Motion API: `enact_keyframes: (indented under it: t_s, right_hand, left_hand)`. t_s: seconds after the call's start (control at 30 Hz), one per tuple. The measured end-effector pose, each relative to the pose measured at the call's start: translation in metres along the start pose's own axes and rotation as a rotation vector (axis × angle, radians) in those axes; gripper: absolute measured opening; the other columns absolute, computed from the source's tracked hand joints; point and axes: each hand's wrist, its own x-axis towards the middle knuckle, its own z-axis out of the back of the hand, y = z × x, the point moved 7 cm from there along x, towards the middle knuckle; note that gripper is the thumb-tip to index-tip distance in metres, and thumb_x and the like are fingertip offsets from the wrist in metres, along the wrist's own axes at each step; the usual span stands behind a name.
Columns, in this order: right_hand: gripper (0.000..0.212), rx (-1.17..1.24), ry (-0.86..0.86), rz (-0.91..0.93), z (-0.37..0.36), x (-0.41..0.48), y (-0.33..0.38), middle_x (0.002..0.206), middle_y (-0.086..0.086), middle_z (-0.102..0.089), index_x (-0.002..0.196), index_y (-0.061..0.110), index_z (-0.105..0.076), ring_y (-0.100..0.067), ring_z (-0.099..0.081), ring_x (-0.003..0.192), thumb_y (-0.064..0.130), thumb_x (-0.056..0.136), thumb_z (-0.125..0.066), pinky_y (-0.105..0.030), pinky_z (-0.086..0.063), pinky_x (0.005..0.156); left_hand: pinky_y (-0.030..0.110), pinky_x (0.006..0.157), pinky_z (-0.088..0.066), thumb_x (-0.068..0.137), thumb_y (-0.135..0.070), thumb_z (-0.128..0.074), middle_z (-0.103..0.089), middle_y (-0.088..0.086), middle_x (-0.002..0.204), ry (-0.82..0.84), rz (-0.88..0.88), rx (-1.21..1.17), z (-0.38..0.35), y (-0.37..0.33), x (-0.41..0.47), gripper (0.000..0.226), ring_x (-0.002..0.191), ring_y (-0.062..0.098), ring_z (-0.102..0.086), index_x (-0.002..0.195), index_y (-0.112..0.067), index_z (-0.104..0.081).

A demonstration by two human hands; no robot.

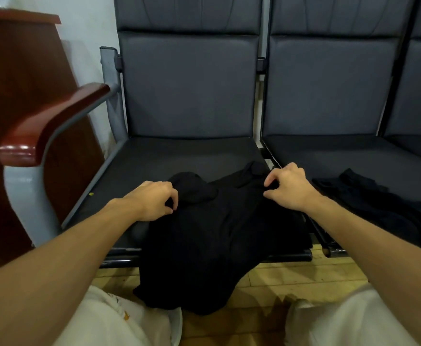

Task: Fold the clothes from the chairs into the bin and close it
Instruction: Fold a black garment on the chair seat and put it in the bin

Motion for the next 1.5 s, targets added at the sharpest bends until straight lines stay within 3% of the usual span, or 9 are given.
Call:
enact_keyframes:
  t_s: [0.1, 0.23, 0.53, 0.7, 0.83, 1.07, 1.17, 1.37, 1.5]
  right_hand:
    - [0.012, -0.017, -0.033, 0.186, 0.003, -0.013, 0.021, 0.101, 0.005, -0.044, 0.099, 0.019, -0.065, -0.012, -0.041, 0.106, 0.017, 0.087, -0.068, -0.026, -0.042, 0.093]
    - [0.003, 0.0, 0.314, 0.303, -0.02, -0.038, 0.035, 0.081, 0.007, -0.07, 0.088, 0.019, -0.069, -0.008, -0.067, 0.073, 0.017, 0.087, -0.066, -0.018, -0.052, 0.072]
    - [0.054, -0.386, 0.519, 0.21, -0.037, -0.049, 0.014, 0.127, -0.004, -0.059, 0.13, 0.017, -0.056, -0.022, -0.053, 0.119, 0.055, 0.099, -0.033, -0.034, -0.042, 0.101]
    - [0.066, -0.412, 0.539, 0.178, -0.052, -0.024, 0.005, 0.161, -0.001, -0.014, 0.153, 0.017, -0.019, -0.02, -0.009, 0.149, 0.054, 0.1, -0.03, -0.039, -0.013, 0.12]
    - [0.066, -0.485, 0.487, 0.177, -0.063, 0.008, 0.006, 0.163, 0.001, -0.004, 0.155, 0.019, -0.012, -0.016, 0.0, 0.15, 0.05, 0.101, -0.035, -0.046, -0.007, 0.12]
    - [0.065, -0.42, 0.415, 0.165, -0.074, 0.048, 0.002, 0.163, 0.003, -0.004, 0.154, 0.021, -0.015, -0.014, 0.001, 0.149, 0.046, 0.1, -0.041, -0.047, -0.001, 0.12]
    - [0.063, -0.376, 0.378, 0.195, -0.073, 0.052, 0.006, 0.162, 0.002, -0.012, 0.152, 0.021, -0.024, -0.016, -0.005, 0.149, 0.044, 0.098, -0.048, -0.046, -0.004, 0.119]
    - [0.014, -0.26, 0.297, 0.377, -0.055, 0.046, 0.017, 0.11, 0.008, -0.054, 0.095, 0.031, -0.062, -0.016, -0.052, 0.114, 0.019, 0.089, -0.066, -0.029, -0.043, 0.097]
    - [0.033, -0.306, 0.416, 0.399, -0.055, 0.033, 0.005, 0.118, 0.009, -0.05, 0.109, 0.031, -0.064, -0.012, -0.049, 0.118, 0.005, 0.089, -0.06, -0.03, -0.041, 0.103]
  left_hand:
    - [0.024, 0.09, -0.04, 0.089, -0.021, -0.064, -0.053, -0.016, 0.104, -0.079, -0.064, -0.006, 0.009, -0.007, -0.008, 0.015, 0.101, 0.005, -0.05, 0.095, -0.035, -0.065]
    - [0.025, 0.085, -0.047, 0.089, -0.018, -0.06, -0.053, -0.021, 0.096, -0.041, -0.076, -0.116, 0.009, -0.018, -0.018, 0.019, 0.098, 0.003, -0.054, 0.094, -0.035, -0.067]
    - [0.031, 0.088, -0.048, 0.096, -0.034, -0.055, -0.049, -0.011, 0.104, 0.088, -0.017, -0.039, -0.007, -0.021, -0.018, 0.013, 0.099, 0.01, -0.052, 0.106, -0.029, -0.06]
    - [0.03, 0.09, -0.045, 0.096, -0.034, -0.054, -0.049, -0.006, 0.116, 0.13, 0.016, -0.097, -0.019, -0.006, -0.011, 0.022, 0.103, 0.012, -0.051, 0.117, -0.027, -0.051]
    - [0.031, 0.104, -0.038, 0.101, -0.041, -0.043, -0.046, -0.002, 0.137, 0.207, 0.067, -0.177, -0.032, 0.007, 0.0, 0.044, 0.123, 0.017, -0.047, 0.141, -0.022, -0.043]
    - [0.043, 0.12, -0.004, 0.104, -0.03, -0.031, -0.025, -0.005, 0.158, 0.227, 0.219, 0.0, -0.04, 0.045, 0.021, 0.047, 0.145, 0.017, -0.023, 0.151, -0.026, -0.029]
    - [0.044, 0.119, 0.003, 0.099, -0.017, -0.04, -0.038, -0.003, 0.15, 0.112, 0.242, 0.086, -0.026, 0.05, 0.021, 0.047, 0.141, 0.017, -0.03, 0.145, -0.027, -0.042]
    - [0.032, 0.111, -0.035, 0.09, 0.006, -0.044, -0.049, -0.011, 0.135, 0.037, 0.015, -0.191, -0.028, 0.043, 0.009, 0.055, 0.129, 0.012, -0.043, 0.121, -0.035, -0.062]
    - [0.031, 0.114, -0.028, 0.094, 0.002, -0.041, -0.043, -0.008, 0.143, 0.101, 0.097, -0.188, -0.032, 0.065, -0.012, 0.053, 0.135, 0.012, -0.036, 0.134, -0.031, -0.053]
